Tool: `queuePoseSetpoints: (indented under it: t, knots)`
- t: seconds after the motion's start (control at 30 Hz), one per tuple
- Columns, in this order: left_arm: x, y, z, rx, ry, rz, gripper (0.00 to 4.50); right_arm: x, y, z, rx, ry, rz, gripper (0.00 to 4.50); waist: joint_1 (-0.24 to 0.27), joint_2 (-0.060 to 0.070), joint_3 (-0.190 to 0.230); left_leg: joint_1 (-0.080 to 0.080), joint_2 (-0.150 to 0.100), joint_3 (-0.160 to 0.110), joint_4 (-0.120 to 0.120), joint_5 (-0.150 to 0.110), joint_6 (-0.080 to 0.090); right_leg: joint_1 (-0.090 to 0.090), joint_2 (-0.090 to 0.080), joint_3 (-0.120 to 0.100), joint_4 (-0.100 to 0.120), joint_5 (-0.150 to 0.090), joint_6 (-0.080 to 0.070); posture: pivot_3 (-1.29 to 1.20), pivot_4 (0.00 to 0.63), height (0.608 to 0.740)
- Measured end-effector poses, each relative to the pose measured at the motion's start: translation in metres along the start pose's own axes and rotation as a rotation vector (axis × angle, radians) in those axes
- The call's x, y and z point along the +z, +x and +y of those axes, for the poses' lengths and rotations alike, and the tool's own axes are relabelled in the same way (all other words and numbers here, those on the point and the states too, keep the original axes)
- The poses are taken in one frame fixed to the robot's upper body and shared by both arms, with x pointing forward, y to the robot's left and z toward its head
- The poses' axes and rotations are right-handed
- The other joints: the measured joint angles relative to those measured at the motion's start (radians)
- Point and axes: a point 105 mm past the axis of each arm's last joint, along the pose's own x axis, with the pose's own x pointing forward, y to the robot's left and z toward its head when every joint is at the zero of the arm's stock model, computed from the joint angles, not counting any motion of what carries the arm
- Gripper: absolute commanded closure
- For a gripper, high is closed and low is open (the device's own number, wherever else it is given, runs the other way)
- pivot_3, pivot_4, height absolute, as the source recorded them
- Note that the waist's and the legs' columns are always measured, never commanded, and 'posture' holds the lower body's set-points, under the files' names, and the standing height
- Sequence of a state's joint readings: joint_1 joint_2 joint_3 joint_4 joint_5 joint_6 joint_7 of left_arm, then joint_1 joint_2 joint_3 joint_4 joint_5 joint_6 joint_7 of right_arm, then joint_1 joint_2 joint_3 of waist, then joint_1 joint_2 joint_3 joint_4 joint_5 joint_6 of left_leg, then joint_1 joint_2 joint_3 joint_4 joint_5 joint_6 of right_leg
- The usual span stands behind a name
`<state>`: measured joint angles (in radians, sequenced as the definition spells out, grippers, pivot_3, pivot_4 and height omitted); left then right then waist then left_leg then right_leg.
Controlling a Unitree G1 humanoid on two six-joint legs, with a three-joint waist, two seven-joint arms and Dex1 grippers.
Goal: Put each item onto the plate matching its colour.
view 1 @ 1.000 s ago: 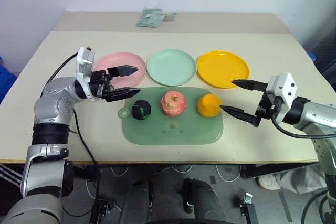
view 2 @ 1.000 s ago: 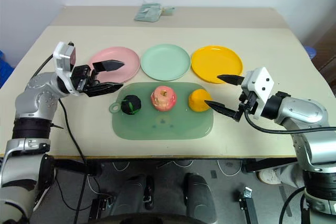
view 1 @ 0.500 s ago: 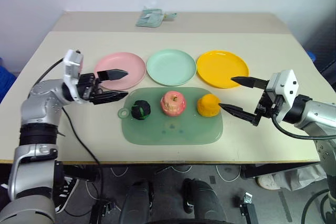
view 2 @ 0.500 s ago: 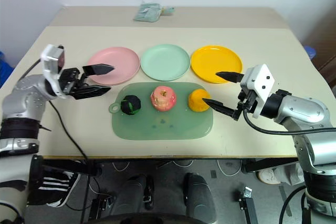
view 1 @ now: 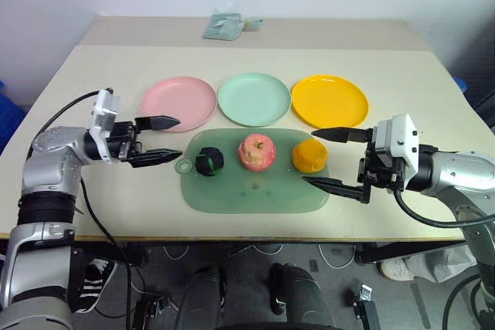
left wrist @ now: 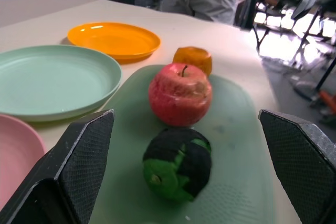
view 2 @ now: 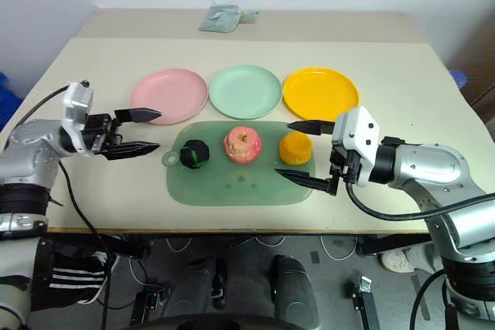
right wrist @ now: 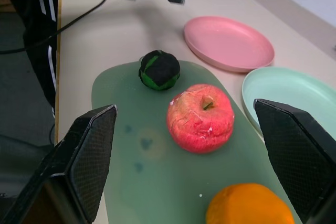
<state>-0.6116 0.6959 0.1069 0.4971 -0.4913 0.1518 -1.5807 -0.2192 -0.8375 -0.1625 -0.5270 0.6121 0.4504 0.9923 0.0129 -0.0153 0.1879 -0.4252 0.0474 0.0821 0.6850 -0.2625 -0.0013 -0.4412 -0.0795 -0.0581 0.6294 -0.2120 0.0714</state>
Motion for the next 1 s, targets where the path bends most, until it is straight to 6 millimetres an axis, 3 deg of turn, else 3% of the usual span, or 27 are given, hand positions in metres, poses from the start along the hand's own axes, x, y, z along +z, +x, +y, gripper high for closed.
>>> queuePoseSetpoints:
  t: [0.33, 1.0]
  knots:
    - [-0.042, 0.018, 0.000, 0.007, 0.001, 0.011, 0.00, 0.005, 0.002, 0.000, -0.037, -0.014, -0.023, 0.24, 0.001, 0.000, 0.000, -0.001, 0.000, 0.000, 0.000, 0.000, 0.000, 0.000, 0.000, 0.000, 0.000, 0.001, 0.002, 0.00, 0.150, 0.740]
    - [-0.056, 0.049, -0.003, -0.038, 0.091, 0.065, 0.00, 0.003, 0.001, -0.001, -0.072, -0.007, -0.017, 0.24, 0.000, 0.000, 0.000, 0.000, 0.000, 0.000, 0.000, 0.000, 0.000, 0.000, 0.000, 0.000, 0.000, 0.001, 0.002, 0.00, 0.150, 0.740]
